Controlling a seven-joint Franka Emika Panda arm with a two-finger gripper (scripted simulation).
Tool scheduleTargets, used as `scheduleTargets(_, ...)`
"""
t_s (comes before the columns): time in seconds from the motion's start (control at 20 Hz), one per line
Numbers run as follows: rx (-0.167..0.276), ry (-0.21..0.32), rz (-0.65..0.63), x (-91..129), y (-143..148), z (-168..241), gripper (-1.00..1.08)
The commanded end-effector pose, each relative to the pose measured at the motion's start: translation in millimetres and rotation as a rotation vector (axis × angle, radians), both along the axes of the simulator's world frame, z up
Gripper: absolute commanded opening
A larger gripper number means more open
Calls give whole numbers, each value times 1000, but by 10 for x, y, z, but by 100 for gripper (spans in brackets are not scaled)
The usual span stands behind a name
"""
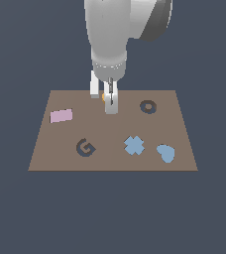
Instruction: Insert a designated object into the corresponding slot on a board.
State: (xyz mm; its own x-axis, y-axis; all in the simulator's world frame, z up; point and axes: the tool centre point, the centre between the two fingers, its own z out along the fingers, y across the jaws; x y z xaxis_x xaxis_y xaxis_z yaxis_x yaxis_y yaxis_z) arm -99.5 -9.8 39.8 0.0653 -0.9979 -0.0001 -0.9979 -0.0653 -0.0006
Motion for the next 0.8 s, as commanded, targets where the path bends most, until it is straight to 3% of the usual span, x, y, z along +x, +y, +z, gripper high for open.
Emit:
scheduleTargets(0.0,0,1,1,-4,-1,-70,100)
scheduleTargets(0.15,0,1,1,-5,-1,-99,100)
scheduleTargets(0.2,0,1,1,-5,-1,-99,-100)
scheduleTargets(0.75,0,-1,1,-1,-1,-89,-100)
